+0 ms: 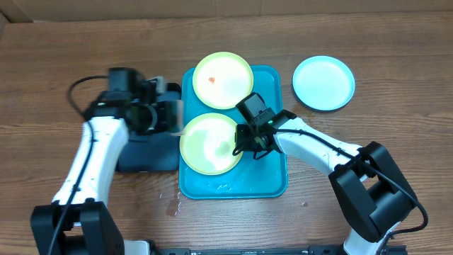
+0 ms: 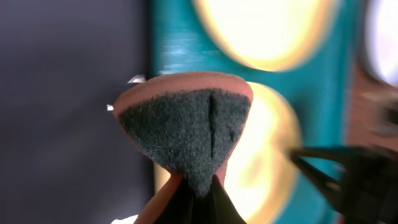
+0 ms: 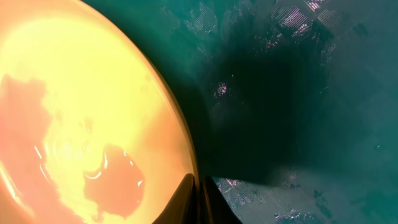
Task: Clean dirty plates on tray and stack at the side
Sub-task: 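Carry the sponge left with the left gripper and drop it on the black tray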
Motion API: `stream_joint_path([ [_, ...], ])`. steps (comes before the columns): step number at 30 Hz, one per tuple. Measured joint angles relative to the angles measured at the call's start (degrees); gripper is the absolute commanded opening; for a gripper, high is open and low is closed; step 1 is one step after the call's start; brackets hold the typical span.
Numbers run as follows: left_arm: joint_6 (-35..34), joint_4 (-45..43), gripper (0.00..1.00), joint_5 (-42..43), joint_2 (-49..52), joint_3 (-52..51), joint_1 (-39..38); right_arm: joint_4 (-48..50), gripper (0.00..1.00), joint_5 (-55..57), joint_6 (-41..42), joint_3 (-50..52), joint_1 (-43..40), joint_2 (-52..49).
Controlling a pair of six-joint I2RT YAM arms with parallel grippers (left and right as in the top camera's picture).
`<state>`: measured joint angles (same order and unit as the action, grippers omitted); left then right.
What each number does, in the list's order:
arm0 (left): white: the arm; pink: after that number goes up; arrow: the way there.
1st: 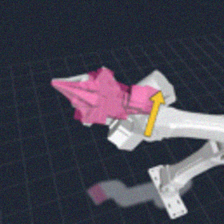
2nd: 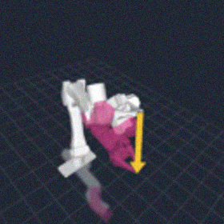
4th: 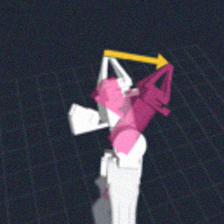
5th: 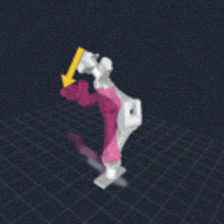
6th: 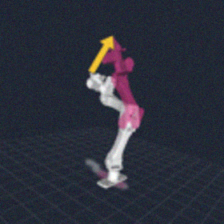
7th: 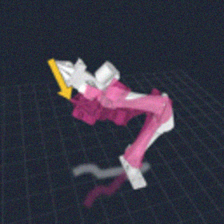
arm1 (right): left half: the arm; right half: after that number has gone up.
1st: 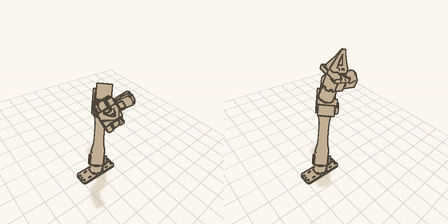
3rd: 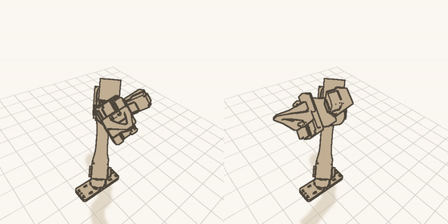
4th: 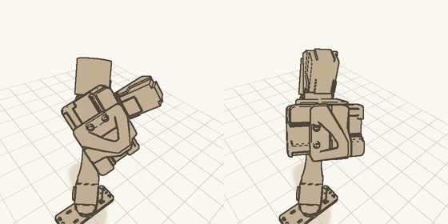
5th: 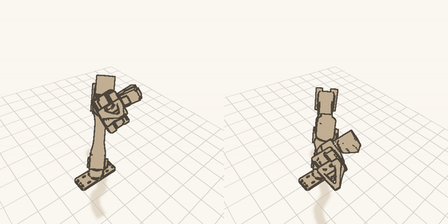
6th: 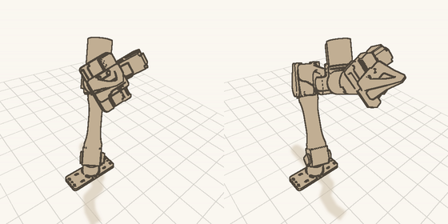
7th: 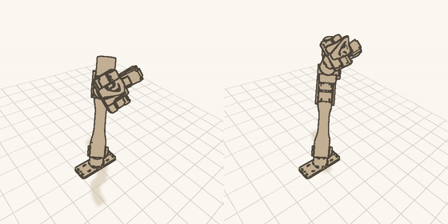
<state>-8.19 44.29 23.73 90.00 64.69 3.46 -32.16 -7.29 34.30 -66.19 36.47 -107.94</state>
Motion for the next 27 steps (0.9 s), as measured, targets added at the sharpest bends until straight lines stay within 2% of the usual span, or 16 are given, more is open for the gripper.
stream_joint_path([
  [4, 1.5, 1.8, 0.04, -6.5, 0.1, 0.0, 6.2, 0.0, 0.05, 0.0, 0.0, 0.0, 0.0, 0.0],
  [8, 2.6, -0.8, 0.04, -12.3, 0.1, 0.0, 9.5, 0.1, 0.05, 0.0, 0.0, 0.0, 0.0, 0.0],
  [15, 4.4, -5.8, 0.04, -17.2, 1.8, 0.0, 9.3, 0.1, 0.05, 0.0, 0.0, 0.0, 0.0, 0.0],
  [27, 9.4, -11.5, 0.04, -21.4, 10.8, 0.0, 8.8, 0.1, 0.05, 0.0, 0.0, 0.0, 0.0, 0.0],
])
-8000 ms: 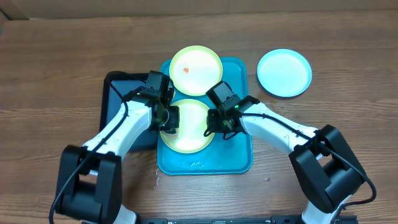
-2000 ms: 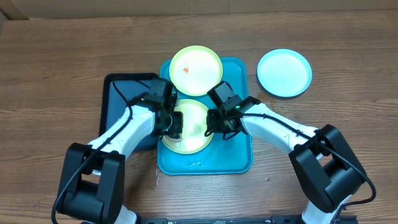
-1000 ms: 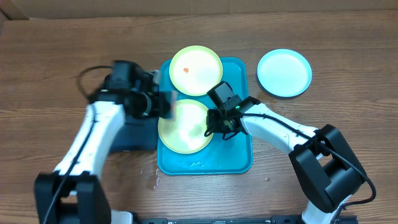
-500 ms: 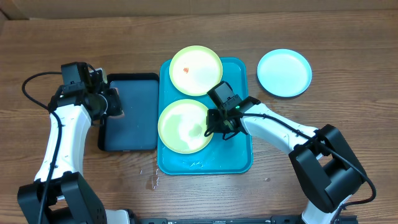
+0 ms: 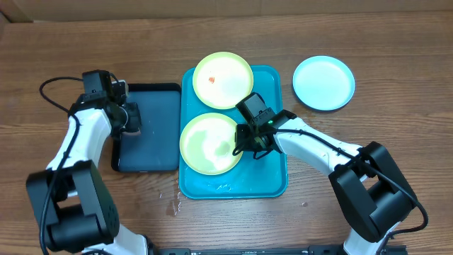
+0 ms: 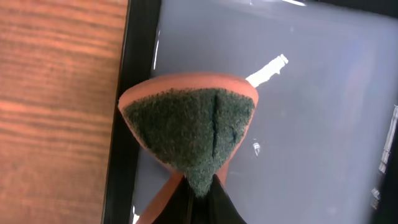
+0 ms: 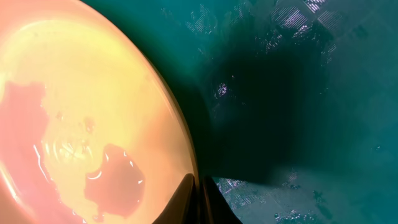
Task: Clean dirty plates on tray and stack at the side
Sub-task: 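Carry the sponge left with the left gripper and drop it on the black tray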
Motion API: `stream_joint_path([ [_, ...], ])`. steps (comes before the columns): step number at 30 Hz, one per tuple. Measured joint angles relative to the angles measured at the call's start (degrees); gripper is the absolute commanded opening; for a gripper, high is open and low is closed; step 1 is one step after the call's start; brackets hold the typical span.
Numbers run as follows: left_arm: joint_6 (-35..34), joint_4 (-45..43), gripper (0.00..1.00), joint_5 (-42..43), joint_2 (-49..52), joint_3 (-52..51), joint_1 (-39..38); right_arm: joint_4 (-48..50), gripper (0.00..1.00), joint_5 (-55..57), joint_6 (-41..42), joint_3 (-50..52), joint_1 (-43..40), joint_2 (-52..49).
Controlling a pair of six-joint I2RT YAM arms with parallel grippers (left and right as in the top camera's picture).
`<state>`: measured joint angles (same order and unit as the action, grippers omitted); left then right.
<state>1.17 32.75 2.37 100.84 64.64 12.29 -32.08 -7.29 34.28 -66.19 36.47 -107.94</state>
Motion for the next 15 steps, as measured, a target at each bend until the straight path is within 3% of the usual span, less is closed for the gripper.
stream_joint_path([
  [15, 5.1, -4.9, 0.12, -0.5, 0.6, 0.0, 0.0, 0.1, 0.05, 0.0, 0.0, 0.0, 0.0, 0.0],
])
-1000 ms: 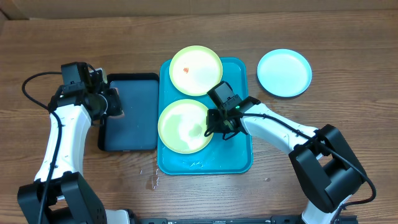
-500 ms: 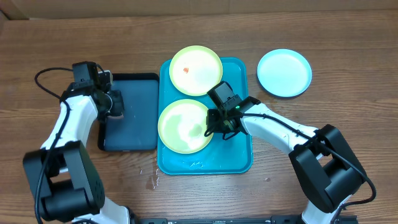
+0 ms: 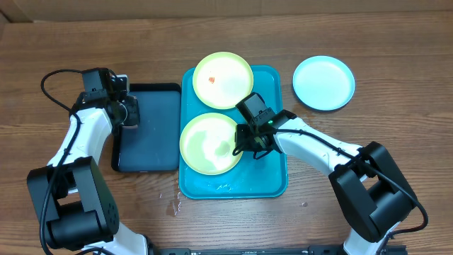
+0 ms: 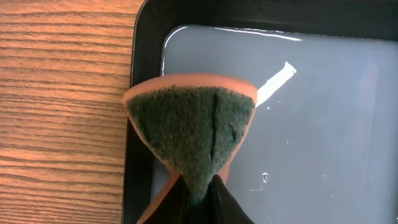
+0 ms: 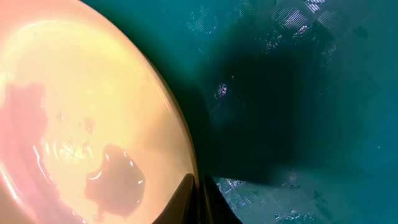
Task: Clean dirty plates on tray and stack at the side
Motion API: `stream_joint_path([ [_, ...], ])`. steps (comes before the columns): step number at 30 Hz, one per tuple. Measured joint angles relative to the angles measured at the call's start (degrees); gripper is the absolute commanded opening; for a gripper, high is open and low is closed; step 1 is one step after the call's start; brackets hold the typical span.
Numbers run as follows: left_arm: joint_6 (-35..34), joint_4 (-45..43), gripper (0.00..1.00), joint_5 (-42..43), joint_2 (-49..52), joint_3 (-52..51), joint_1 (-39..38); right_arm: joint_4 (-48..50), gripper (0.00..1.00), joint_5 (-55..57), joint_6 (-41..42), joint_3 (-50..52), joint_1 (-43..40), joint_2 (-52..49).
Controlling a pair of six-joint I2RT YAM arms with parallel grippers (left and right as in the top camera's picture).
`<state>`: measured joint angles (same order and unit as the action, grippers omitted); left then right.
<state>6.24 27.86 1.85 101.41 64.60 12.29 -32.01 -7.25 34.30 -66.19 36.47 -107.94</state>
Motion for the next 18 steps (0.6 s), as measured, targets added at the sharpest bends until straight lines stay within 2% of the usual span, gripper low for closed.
stream_joint_path([
  [2, 0.0, 0.0, 0.20, 0.0, 0.0, 0.0, 0.0, 0.2, 0.05, 0.0, 0.0, 0.0, 0.0, 0.0],
  [3, 0.2, 0.0, 0.30, 0.0, 0.0, 0.0, 0.0, 0.2, 0.05, 0.0, 0.0, 0.0, 0.0, 0.0],
  [5, 0.5, -0.3, 0.32, 0.0, 0.0, 0.0, 0.0, 0.3, 0.05, 0.0, 0.0, 0.0, 0.0, 0.0],
  [7, 0.5, -0.5, 0.35, 0.2, 0.0, 0.0, 0.0, 0.3, 0.14, 0.0, 0.1, 0.0, 0.0, 0.0],
  [11, 0.3, 1.4, 0.37, 2.3, 0.0, 0.7, 0.0, 0.7, 0.15, -0.3, 0.0, 0.0, 0.1, 0.0],
  [18, -3.5, 14.2, 0.65, 4.0, -1.6, 10.3, 0.0, 0.9, 0.15, -0.3, 0.0, 0.0, 0.1, 0.0],
])
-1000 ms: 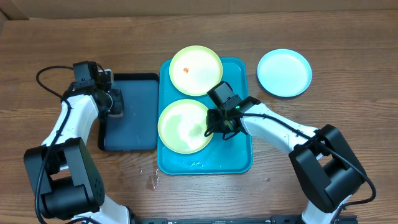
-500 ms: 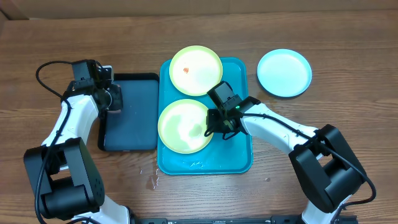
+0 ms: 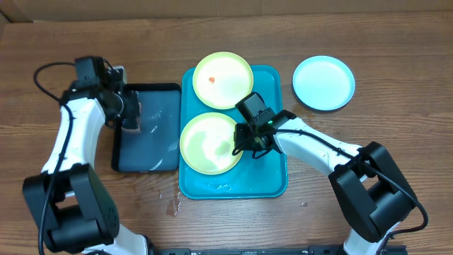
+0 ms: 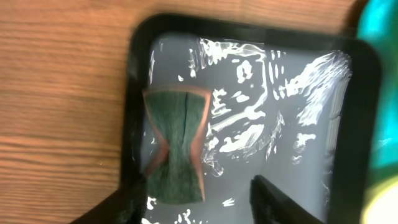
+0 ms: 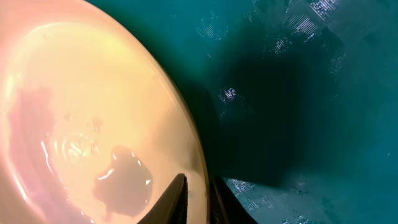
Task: Clean dirty plates on tray and stack at the side
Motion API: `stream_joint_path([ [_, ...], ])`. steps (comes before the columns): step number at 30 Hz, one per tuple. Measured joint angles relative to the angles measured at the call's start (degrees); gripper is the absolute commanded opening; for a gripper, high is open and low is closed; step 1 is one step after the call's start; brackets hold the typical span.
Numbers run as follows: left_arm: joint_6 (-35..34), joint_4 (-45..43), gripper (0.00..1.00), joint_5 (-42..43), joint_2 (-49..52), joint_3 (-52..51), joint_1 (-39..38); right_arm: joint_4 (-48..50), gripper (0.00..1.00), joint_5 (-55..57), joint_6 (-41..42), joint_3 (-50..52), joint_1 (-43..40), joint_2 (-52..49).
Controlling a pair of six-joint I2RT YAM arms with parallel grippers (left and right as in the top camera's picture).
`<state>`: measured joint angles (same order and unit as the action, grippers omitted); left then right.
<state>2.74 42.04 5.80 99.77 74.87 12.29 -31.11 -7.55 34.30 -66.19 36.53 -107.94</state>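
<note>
A wet yellow-green plate (image 3: 205,145) lies at the near end of the teal tray (image 3: 272,180). A second one (image 3: 223,79), with a red smear, lies at the far end. My right gripper (image 3: 244,138) is at the near plate's right rim. In the right wrist view its jaws (image 5: 199,199) stand slightly parted, with the rim of the plate (image 5: 81,124) between them. My left gripper (image 4: 199,208) hangs open over the black water tray (image 4: 354,124). The orange-and-green sponge (image 4: 176,146) lies loose in the water by the tray's left wall.
A light blue plate (image 3: 323,83) sits on the wood table to the right of the teal tray. The black tray (image 3: 152,152) lies against the teal tray's left side. Water drops (image 3: 173,202) dot the table near the front.
My left gripper has opened and let the sponge go into the black tray's water, which now ripples. It has also drawn up. The right jaws have parted a little round the plate rim.
At first my left gripper held the folded sponge beside the near plate while the right pinched that plate's rim. Then the left carried the sponge over the black tray and to its far left corner. Now the sponge lies in the water, released.
</note>
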Motion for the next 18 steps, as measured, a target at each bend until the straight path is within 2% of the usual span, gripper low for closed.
stream_joint_path([
  [1, -0.5, 1.8, 0.73, 0.1, -1.1, 1.8, 0.0, 0.0, 0.18, -0.1, 0.0, 0.0, 0.0, 0.0],
  [2, -1.0, 3.4, 0.96, 0.2, -2.3, 3.8, 0.0, 0.0, 0.19, -0.1, 0.2, 0.0, 0.0, 0.0],
  [3, -1.7, 4.2, 1.00, 0.4, -3.5, 5.3, 0.0, 0.0, 0.20, -0.2, 0.1, 0.0, 0.0, 0.0],
  [10, -5.4, 5.6, 1.00, 1.0, -13.1, 15.2, 0.0, 0.0, 0.21, -0.6, 0.2, 0.0, 0.0, 0.0],
  [18, -5.9, 5.8, 1.00, 1.0, -17.0, 16.3, 0.0, 0.4, 0.20, -0.3, 0.4, 0.0, 0.0, 0.0],
])
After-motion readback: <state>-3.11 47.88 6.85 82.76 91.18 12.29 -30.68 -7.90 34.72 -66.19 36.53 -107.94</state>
